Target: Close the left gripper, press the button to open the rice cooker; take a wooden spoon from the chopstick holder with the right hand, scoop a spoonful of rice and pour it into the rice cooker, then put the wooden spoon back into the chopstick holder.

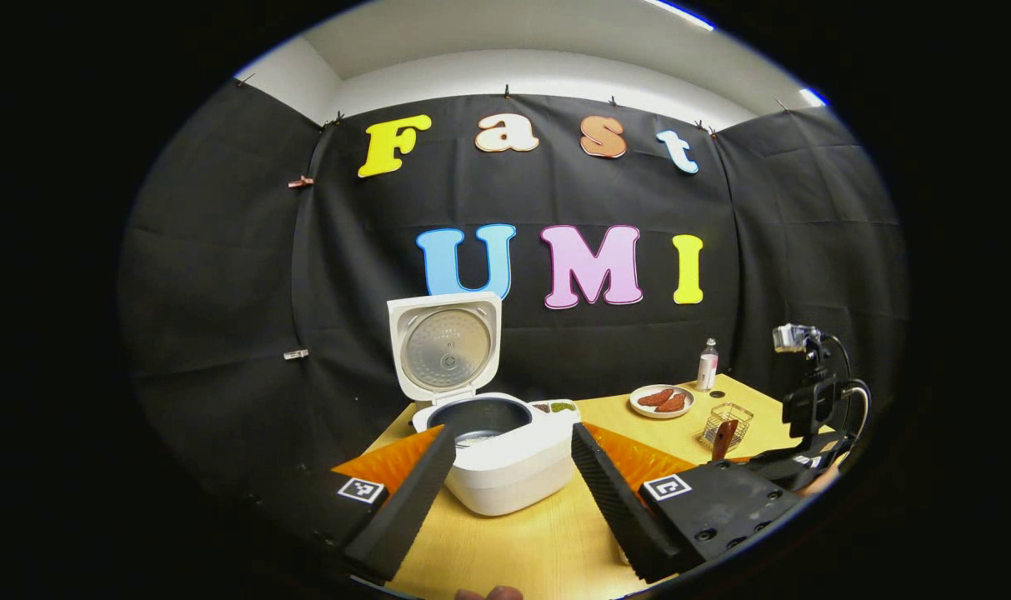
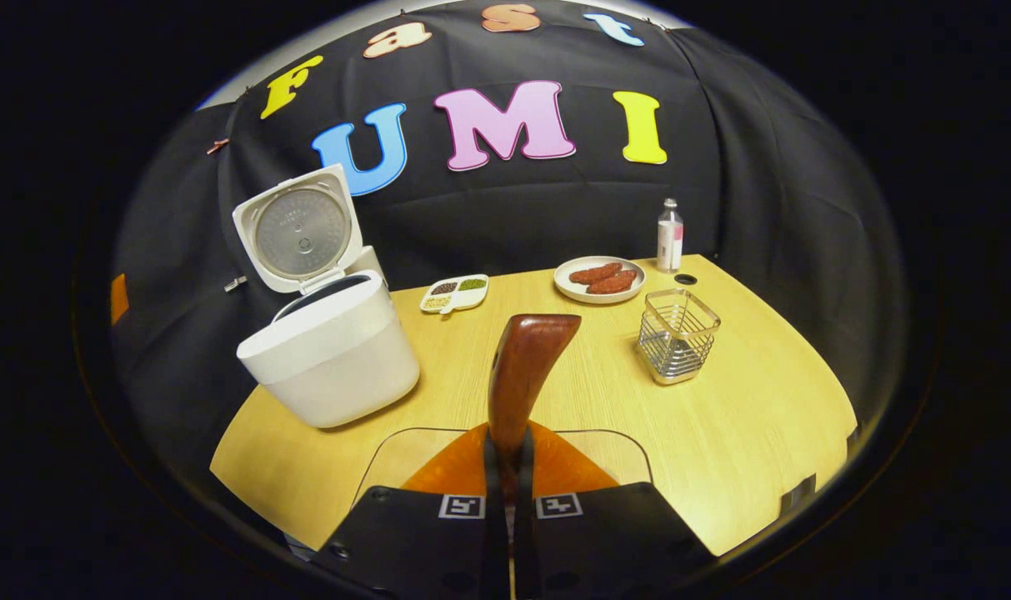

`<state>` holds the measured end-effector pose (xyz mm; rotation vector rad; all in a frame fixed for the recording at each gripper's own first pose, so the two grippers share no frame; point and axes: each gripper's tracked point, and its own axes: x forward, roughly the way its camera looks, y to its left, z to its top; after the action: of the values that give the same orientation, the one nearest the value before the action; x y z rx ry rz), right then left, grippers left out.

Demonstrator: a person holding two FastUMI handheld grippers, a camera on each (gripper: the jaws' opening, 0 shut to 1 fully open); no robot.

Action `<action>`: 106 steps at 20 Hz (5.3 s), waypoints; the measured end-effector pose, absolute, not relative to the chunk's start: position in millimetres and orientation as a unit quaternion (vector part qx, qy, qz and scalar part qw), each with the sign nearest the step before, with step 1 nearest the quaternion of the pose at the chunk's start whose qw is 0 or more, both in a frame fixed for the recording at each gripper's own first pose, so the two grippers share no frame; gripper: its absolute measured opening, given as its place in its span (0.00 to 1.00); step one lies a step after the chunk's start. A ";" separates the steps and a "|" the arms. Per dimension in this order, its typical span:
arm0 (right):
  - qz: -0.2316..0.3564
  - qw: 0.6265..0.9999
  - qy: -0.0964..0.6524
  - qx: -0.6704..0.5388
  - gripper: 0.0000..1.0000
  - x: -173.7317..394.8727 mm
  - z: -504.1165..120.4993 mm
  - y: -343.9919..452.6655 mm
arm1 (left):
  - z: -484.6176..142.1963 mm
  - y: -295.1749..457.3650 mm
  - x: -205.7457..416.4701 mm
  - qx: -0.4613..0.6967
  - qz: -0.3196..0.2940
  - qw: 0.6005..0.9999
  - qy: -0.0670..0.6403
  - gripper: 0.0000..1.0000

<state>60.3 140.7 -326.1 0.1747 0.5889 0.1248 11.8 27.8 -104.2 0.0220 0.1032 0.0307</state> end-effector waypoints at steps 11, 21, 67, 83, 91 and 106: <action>0.027 0.902 0.351 0.250 0.07 54.9 -355.9 158.4 | -110.4 42.7 23.3 0.005 0.017 0.998 0.053 0.96; 0.003 0.872 0.287 0.398 0.07 66.1 -307.0 103.1 | -101.9 37.9 15.7 0.009 0.015 0.999 0.046 0.97; 0.153 0.960 0.151 0.179 0.07 356.7 -158.5 405.5 | -148.2 122.4 31.2 -0.057 0.089 0.992 0.068 0.99; 0.326 0.929 -0.018 -0.175 0.07 307.0 -119.6 505.0 | -167.6 116.3 20.2 -0.081 0.095 0.989 0.080 0.98; 0.372 0.873 -0.084 -0.304 0.07 266.4 -129.4 530.9 | -167.2 118.3 22.1 -0.084 0.099 0.988 0.078 0.98; 0.229 0.937 0.167 0.206 0.07 288.2 -132.6 437.3 | -150.5 85.9 13.6 -0.080 0.088 0.990 0.070 0.95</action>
<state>288.2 437.3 -132.6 0.4209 0.3408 0.4683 13.6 85.9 -150.5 -0.1605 0.1401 0.1770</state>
